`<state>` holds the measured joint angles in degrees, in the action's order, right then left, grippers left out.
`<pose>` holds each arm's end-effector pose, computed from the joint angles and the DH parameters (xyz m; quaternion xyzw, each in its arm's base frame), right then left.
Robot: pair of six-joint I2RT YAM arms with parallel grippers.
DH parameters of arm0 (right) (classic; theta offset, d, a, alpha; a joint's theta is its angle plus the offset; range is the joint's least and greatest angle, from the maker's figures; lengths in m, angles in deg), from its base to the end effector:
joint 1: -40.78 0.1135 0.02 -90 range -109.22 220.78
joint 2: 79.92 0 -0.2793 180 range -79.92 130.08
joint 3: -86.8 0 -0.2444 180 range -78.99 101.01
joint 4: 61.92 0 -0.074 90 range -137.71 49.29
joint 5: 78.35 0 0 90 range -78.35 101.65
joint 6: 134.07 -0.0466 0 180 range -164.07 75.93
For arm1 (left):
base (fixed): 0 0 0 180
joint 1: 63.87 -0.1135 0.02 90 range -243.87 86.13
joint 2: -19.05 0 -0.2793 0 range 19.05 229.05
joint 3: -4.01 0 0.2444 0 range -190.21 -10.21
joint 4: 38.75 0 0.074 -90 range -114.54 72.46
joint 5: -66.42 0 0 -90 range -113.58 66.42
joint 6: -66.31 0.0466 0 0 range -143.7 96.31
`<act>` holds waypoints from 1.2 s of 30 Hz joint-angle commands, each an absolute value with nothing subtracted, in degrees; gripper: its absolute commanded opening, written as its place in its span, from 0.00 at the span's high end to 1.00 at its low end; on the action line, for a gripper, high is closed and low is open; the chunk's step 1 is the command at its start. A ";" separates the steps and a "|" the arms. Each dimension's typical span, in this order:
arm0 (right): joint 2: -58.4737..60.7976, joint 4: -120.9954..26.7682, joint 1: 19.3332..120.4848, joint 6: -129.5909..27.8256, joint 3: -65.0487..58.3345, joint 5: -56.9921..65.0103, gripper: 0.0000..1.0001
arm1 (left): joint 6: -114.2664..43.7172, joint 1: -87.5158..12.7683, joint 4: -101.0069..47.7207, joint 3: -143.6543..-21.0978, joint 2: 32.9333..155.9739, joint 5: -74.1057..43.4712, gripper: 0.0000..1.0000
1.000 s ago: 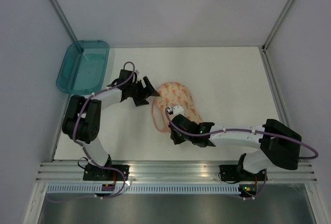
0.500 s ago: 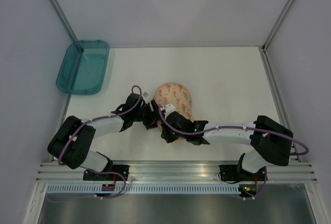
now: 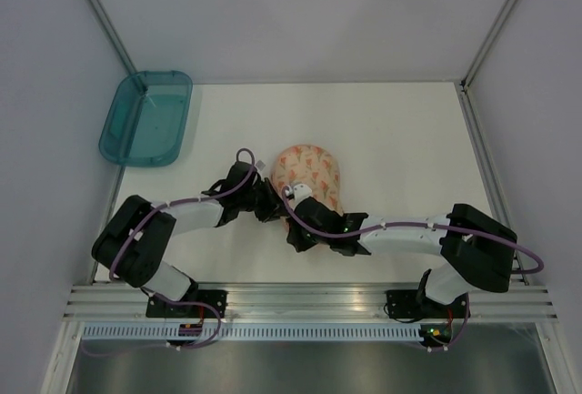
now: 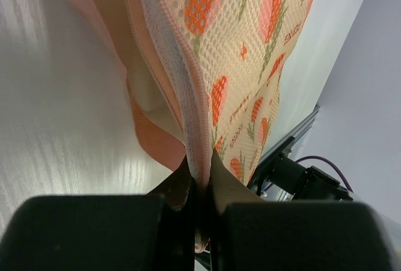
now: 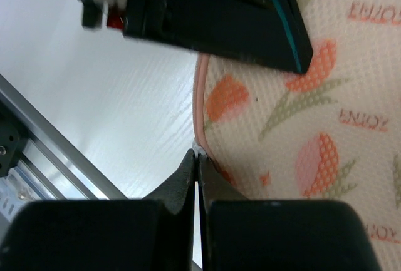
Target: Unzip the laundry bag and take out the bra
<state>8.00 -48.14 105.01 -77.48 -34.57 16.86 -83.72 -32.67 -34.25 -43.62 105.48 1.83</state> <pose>0.1390 0.2782 0.1908 -0.2261 0.8882 0.2719 0.2933 0.2271 -0.1609 0.1595 -0.1385 0.8891 -0.4176 0.1261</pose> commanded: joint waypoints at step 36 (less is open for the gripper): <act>15.61 -18.18 93.08 -86.26 -26.71 59.63 1.00 | -48.39 -42.60 -13.64 -65.05 121.53 16.32 0.98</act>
<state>13.31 -22.26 95.59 -87.16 -29.43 51.75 -53.34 -42.14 -15.61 -63.92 120.91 14.14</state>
